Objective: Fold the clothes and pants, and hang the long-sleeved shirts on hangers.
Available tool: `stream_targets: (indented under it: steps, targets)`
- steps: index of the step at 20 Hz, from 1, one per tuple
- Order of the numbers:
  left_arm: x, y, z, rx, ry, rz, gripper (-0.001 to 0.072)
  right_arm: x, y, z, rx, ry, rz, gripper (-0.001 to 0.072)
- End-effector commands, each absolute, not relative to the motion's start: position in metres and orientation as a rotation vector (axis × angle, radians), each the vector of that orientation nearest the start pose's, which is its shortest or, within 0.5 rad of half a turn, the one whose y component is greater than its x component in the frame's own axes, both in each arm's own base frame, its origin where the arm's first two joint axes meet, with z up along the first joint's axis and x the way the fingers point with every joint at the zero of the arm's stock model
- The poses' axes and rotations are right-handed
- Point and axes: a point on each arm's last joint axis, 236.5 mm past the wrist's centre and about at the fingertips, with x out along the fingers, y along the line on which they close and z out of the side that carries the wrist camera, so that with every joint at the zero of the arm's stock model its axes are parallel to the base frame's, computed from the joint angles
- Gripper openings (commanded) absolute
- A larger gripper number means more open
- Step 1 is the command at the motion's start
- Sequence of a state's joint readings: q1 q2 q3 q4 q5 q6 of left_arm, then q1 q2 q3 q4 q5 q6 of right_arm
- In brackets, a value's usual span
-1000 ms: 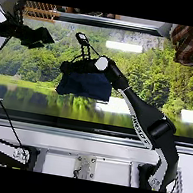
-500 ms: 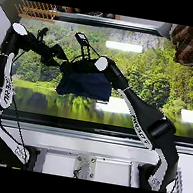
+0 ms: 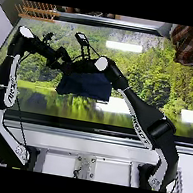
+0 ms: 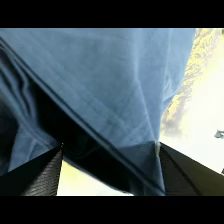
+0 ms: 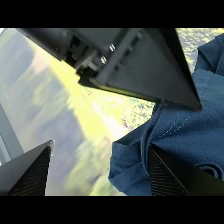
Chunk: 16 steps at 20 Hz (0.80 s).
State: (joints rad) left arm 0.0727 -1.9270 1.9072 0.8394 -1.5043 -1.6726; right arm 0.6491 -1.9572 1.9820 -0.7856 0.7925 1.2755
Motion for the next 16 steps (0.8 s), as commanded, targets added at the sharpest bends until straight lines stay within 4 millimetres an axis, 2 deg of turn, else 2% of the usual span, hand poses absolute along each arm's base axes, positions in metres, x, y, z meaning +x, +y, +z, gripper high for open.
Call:
stream_targets:
  steps: [1, 4, 5, 6, 7, 9, 11, 14, 16]
  targets:
    - [0.502, -0.134, 0.017, -0.72, 1.425, -0.419, 0.0623, 0.444, 0.487, 0.086, 0.232, 0.806, 1.03, 0.0628]
    - [0.506, -0.137, 0.017, -0.719, 1.408, -0.417, 0.0621, 0.444, 0.487, 0.086, 0.238, 0.81, 1.027, 0.0628]
    - [0.506, -0.137, 0.017, -0.719, 1.408, -0.417, 0.0528, 0.444, 0.487, 0.086, 0.238, 0.81, 1.027, 0.0628]
    - [0.507, -0.137, 0.017, -0.718, 1.405, -0.418, 0.0244, 0.443, 0.487, 0.085, 0.239, 0.81, 1.027, 0.0628]
    - [0.508, -0.137, 0.018, -0.717, 1.398, -0.418, 0.0014, 0.443, 0.487, 0.085, 0.239, 0.81, 1.027, 0.0628]
    - [0.511, -0.135, 0.018, -0.716, 1.385, -0.415, 0.001, 0.444, 0.487, 0.085, 0.237, 0.81, 1.027, 0.0628]
    - [0.515, -0.125, 0.017, -0.72, 1.37, -0.397, 0.001, 0.448, 0.481, 0.084, 0.216, 0.806, 1.014, 0.0628]
    - [0.519, -0.106, 0.017, -0.708, 1.346, -0.398, 0.001, 0.459, 0.457, 0.072, 0.137, 0.838, 0.936, 0.0627]
    - [0.518, -0.101, 0.017, -0.672, 1.334, -0.423, 0.001, 0.472, 0.437, 0.066, 0.103, 0.854, 0.861, 0.0627]
